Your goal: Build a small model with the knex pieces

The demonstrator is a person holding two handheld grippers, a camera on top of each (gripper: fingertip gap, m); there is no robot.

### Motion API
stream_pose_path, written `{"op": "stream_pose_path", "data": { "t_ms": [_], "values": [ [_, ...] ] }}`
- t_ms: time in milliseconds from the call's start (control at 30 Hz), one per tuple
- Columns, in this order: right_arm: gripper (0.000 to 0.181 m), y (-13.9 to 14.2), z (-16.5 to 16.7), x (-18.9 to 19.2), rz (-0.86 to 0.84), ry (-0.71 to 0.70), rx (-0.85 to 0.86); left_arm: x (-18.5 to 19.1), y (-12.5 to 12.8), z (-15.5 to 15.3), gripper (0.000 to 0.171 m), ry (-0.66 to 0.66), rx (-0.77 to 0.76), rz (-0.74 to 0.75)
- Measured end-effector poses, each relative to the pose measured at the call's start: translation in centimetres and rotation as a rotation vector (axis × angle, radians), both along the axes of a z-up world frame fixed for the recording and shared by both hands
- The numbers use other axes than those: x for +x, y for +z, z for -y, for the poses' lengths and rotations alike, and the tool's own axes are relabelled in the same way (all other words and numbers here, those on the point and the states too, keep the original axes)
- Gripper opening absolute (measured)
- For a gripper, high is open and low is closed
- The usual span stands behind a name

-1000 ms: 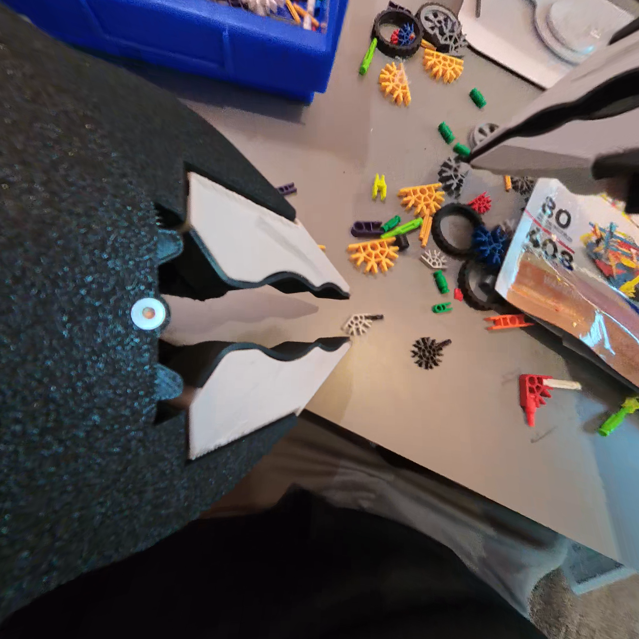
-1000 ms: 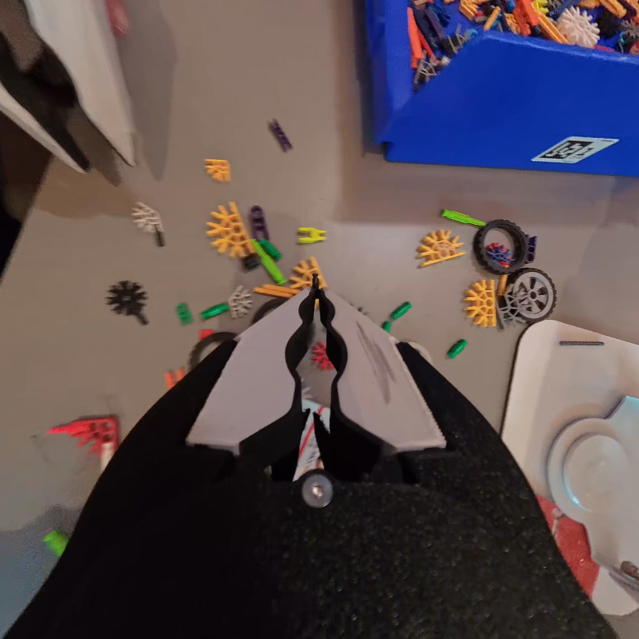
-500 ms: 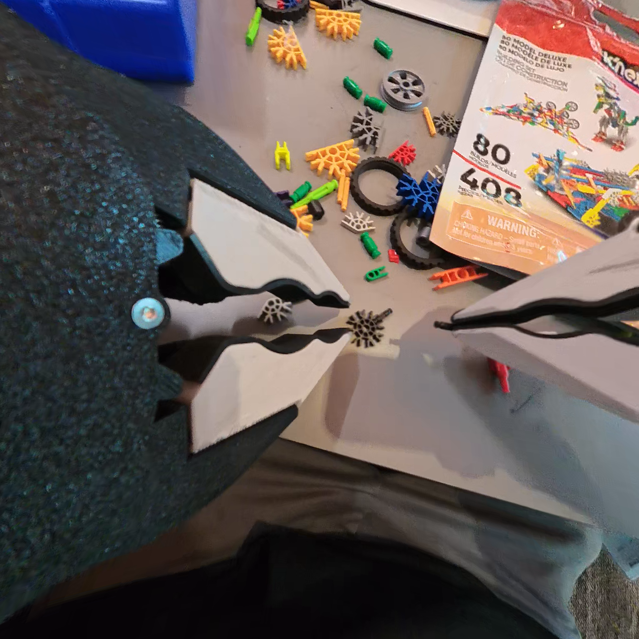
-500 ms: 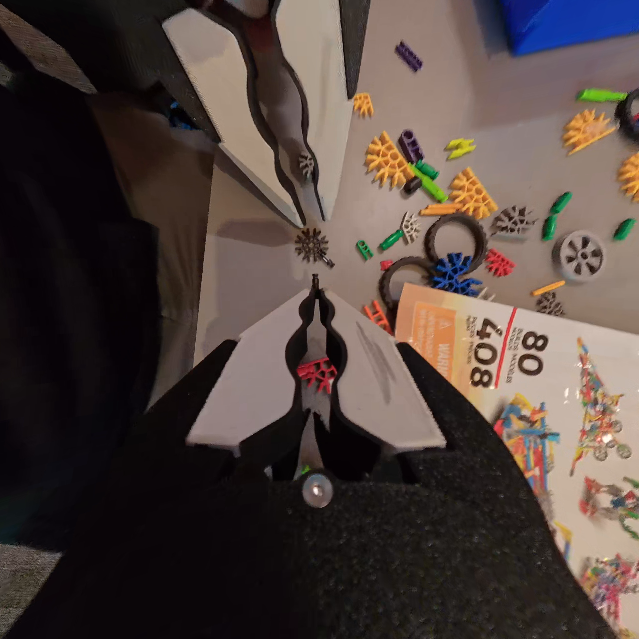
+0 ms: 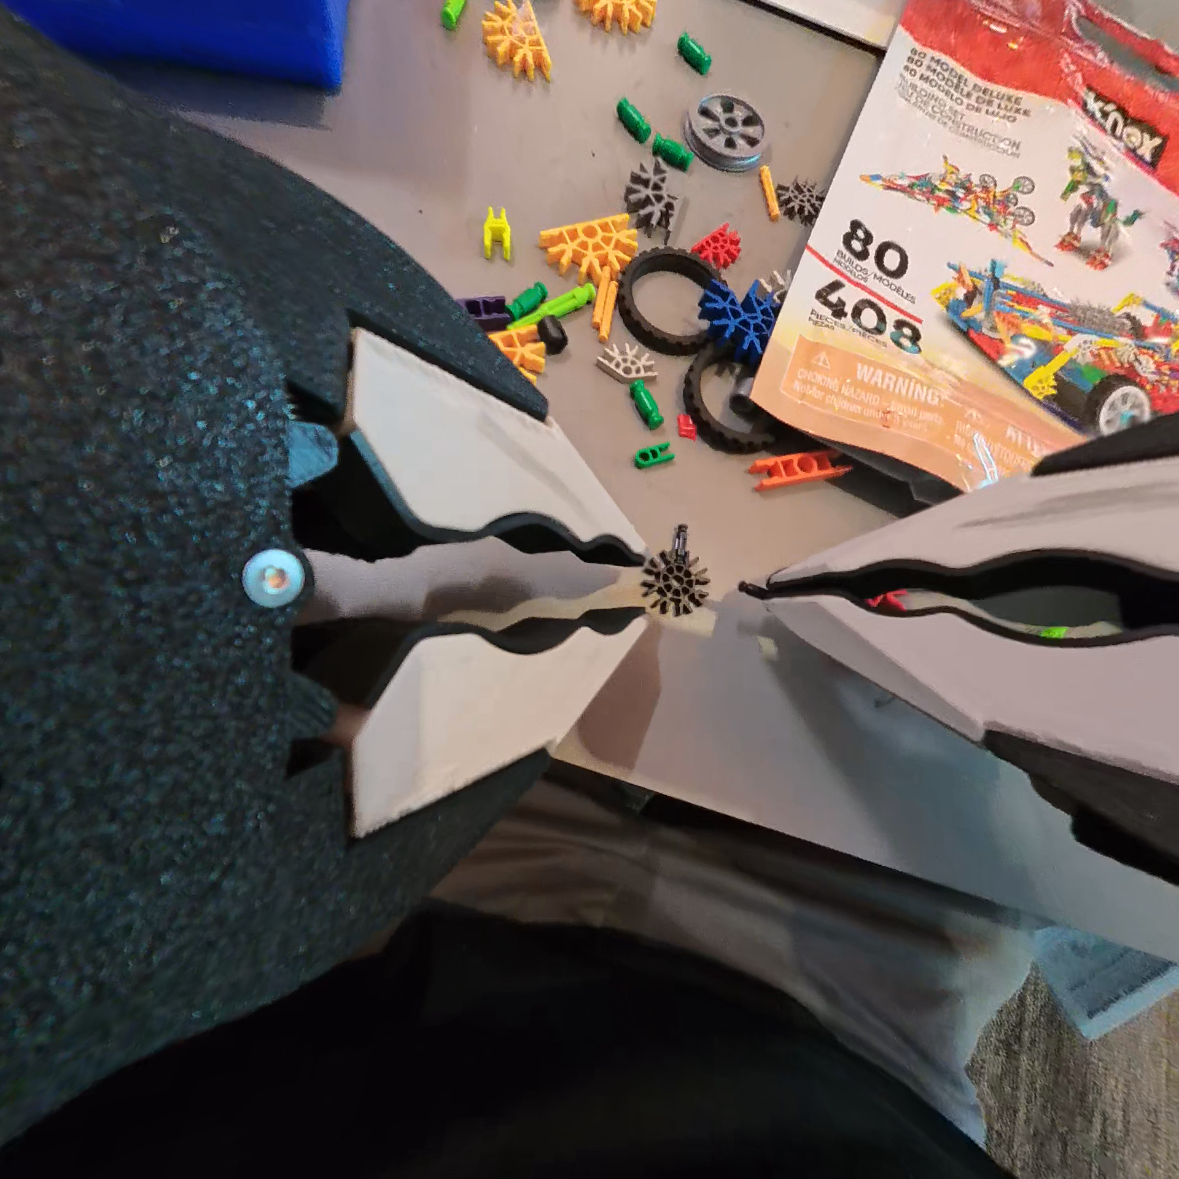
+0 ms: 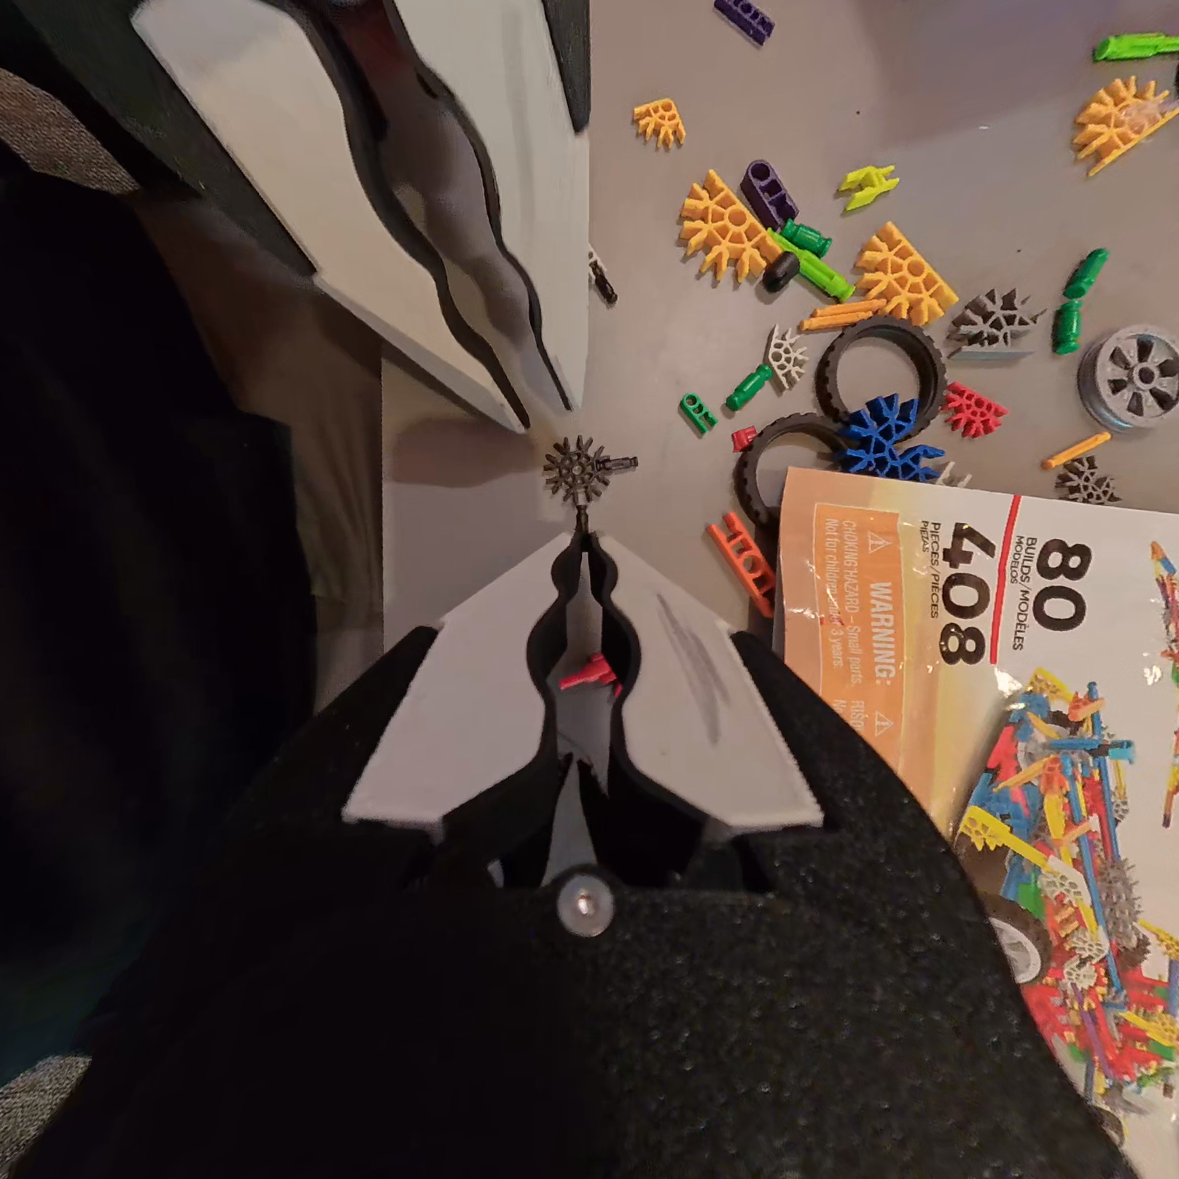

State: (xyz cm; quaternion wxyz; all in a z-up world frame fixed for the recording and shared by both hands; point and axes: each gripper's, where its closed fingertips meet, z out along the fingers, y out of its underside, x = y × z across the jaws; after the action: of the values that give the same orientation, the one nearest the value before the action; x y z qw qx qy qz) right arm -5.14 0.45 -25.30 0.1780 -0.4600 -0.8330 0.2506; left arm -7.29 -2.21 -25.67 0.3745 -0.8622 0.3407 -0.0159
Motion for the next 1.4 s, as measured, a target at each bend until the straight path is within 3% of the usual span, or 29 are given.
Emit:
{"op": "stream_pose_path", "data": {
  "t_ms": [833, 1400],
  "values": [
    [0.0, -1.5, 0.2, -0.8, 0.061, 0.055, 0.064, 0.3, -0.8, -1.0, 0.006, -0.019, 0.031, -0.055],
    [0.0, -0.5, 0.9, -1.4, 0.014, 0.073, 0.012, 0.3, -0.8, -1.0, 0.007, -0.025, 0.038, -0.07]
  ]
}}
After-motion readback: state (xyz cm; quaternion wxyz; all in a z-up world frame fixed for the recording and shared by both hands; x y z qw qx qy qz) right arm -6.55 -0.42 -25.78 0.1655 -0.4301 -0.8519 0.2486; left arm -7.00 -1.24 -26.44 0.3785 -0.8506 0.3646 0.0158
